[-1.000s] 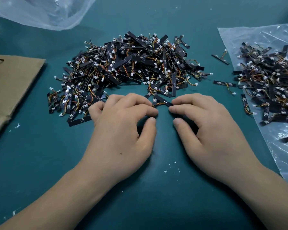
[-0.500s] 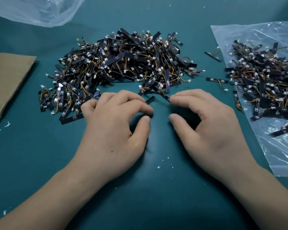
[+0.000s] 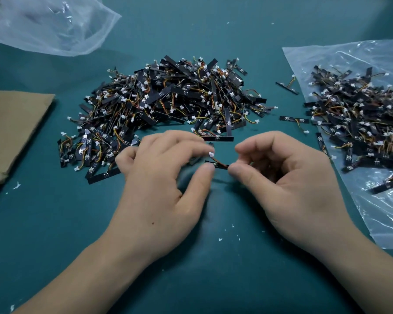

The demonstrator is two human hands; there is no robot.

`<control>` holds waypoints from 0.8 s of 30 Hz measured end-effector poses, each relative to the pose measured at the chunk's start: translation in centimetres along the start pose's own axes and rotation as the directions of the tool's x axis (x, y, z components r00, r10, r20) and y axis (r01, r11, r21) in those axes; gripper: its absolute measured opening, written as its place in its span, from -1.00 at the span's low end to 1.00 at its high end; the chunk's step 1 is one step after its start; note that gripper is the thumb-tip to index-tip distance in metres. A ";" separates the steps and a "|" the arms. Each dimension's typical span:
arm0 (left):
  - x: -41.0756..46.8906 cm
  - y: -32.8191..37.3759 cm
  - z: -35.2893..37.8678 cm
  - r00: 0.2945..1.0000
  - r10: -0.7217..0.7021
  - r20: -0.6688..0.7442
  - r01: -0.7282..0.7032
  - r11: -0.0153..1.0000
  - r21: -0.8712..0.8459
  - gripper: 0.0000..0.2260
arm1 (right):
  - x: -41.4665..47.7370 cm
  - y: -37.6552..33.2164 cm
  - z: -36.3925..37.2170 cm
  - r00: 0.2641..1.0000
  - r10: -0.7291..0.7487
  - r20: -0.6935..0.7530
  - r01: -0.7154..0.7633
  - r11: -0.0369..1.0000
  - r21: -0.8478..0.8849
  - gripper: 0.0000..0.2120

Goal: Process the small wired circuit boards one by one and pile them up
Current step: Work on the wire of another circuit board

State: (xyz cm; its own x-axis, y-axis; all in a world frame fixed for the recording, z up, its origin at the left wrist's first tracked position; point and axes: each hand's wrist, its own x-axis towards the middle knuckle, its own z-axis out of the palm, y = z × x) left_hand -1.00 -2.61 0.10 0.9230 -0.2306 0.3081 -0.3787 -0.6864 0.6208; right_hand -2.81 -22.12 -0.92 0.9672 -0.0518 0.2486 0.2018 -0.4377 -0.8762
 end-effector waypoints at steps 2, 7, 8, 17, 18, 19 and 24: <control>-0.1 0.0 0.0 0.998 0.060 -0.010 -0.060 0.998 -0.007 -0.92 | 0.0 0.1 0.0 1.000 -0.015 -0.008 0.015 1.000 -0.026 -0.83; 0.0 -0.2 0.1 0.993 0.117 -0.017 -0.118 0.991 -0.069 -0.92 | 0.3 0.2 0.2 0.998 -0.001 0.060 0.012 0.984 -0.176 -0.90; 0.0 -0.2 0.0 0.994 0.105 -0.035 -0.108 0.991 -0.075 -0.92 | 0.3 0.1 0.2 0.997 -0.004 0.078 0.020 0.978 -0.206 -0.90; -0.1 0.1 -0.1 0.996 0.087 0.014 -0.080 0.962 -0.262 -0.98 | 0.2 -0.3 0.0 0.993 -0.025 0.115 0.053 0.968 -0.247 -0.74; -0.1 0.1 -0.1 0.996 0.087 0.030 -0.076 0.957 -0.281 -0.98 | 0.2 -0.3 0.0 0.993 -0.024 0.118 0.053 0.966 -0.251 -0.74; -0.1 0.0 -0.1 0.995 0.085 0.044 -0.069 0.953 -0.295 -0.96 | 0.3 -0.3 0.0 0.992 -0.020 0.125 0.053 0.964 -0.262 -0.73; 0.2 -0.1 -0.1 0.995 0.066 0.075 -0.039 0.950 -0.310 -0.94 | 0.5 -0.4 0.1 0.989 0.001 0.147 0.041 0.958 -0.285 -0.68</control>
State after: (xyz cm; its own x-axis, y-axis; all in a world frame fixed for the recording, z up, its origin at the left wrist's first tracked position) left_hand -0.78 -2.48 0.18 0.8986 -0.3264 0.2932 -0.4172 -0.4288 0.8013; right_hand -2.43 -21.83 -0.51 0.9797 0.0800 0.1840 0.1889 -0.6770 -0.7114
